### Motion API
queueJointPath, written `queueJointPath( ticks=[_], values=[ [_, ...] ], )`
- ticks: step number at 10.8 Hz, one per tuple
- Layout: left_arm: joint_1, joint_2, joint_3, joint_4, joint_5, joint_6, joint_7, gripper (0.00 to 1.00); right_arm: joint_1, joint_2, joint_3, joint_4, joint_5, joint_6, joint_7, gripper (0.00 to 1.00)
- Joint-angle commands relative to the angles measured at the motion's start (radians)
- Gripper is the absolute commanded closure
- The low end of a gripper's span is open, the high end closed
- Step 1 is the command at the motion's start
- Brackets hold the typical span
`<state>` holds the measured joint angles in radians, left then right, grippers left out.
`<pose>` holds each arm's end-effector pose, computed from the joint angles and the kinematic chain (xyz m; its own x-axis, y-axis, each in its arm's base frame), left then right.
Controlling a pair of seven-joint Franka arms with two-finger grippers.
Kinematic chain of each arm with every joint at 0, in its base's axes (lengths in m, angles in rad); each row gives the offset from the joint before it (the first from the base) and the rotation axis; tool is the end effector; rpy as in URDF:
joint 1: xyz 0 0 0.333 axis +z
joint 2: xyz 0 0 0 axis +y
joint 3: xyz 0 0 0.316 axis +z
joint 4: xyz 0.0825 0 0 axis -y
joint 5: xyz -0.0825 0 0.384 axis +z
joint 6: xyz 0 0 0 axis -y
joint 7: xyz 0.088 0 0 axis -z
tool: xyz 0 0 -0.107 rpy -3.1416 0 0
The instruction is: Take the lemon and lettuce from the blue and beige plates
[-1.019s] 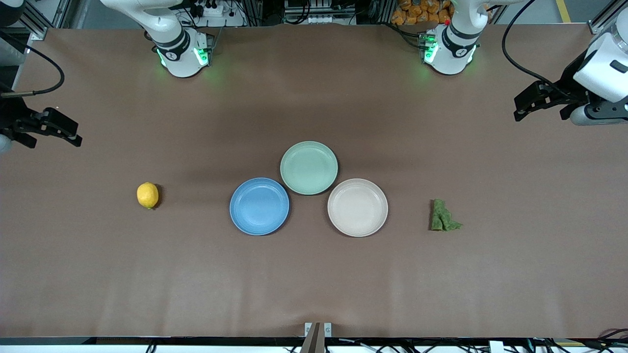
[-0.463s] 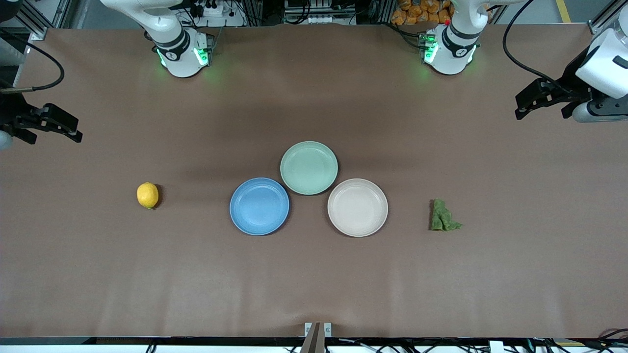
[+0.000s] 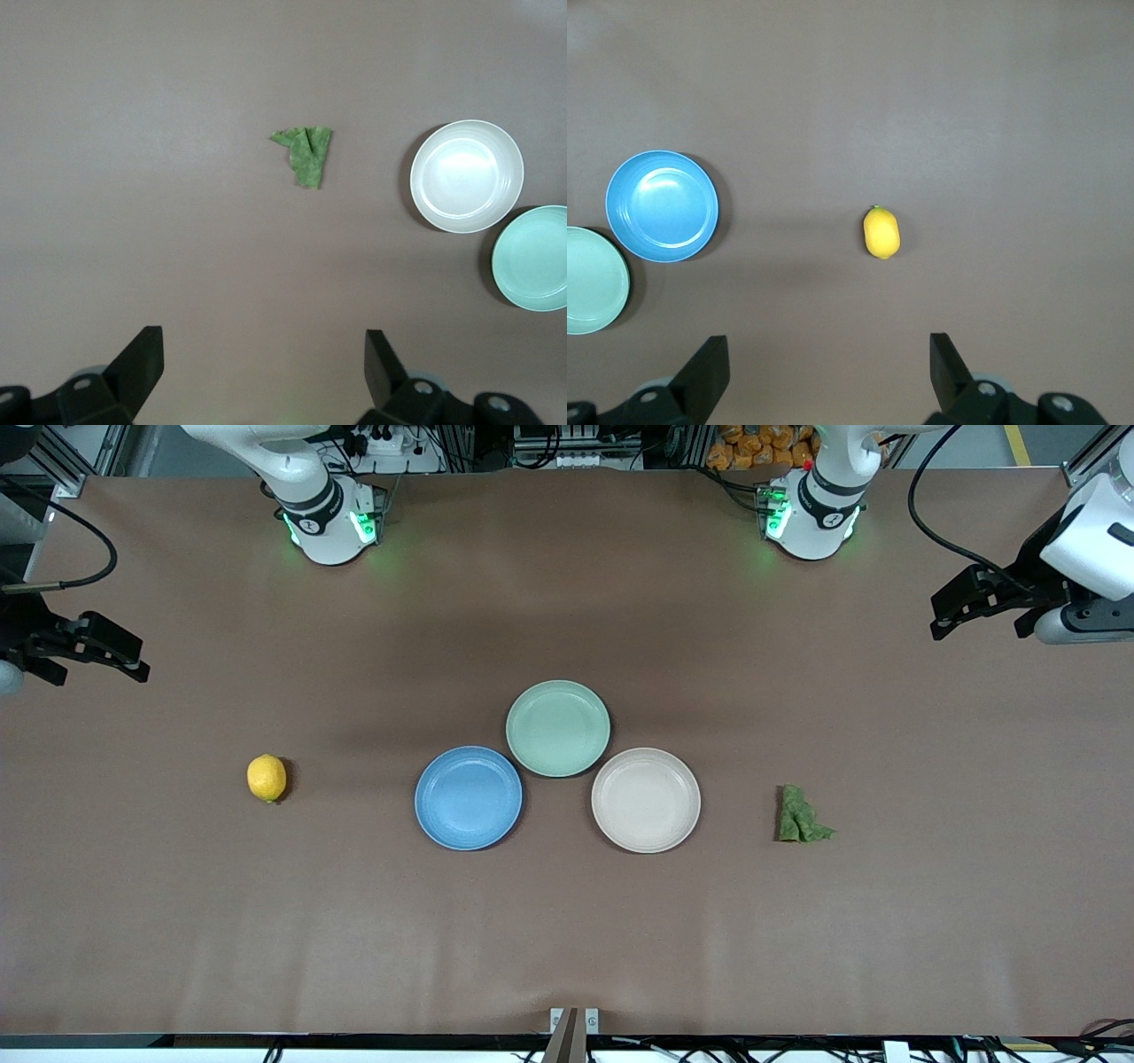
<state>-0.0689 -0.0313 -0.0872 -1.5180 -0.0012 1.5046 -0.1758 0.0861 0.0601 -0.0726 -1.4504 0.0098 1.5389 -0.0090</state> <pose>0.5315 -0.0847 0.6604 0.9996 0.0196 0.0178 0.0196 -0.9998 0.0016 0.5705 0.0102 0.6446 0.9993 0.0231 0.0286 0.0232 -0.9997 -0.0052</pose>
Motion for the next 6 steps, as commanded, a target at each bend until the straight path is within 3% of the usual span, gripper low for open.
queueJointPath(
  ticks=[1, 6],
  values=[
    [0.006, -0.013, -0.002, 0.007, -0.013, -0.021, 0.030, 0.00, 0.011, 0.009, -0.004, 0.027, -0.014, -0.020, 0.020, 0.00],
    [0.006, -0.015, -0.003, 0.007, -0.011, -0.021, 0.030, 0.00, 0.009, 0.010, -0.004, 0.027, -0.007, -0.005, 0.023, 0.00]
  ],
)
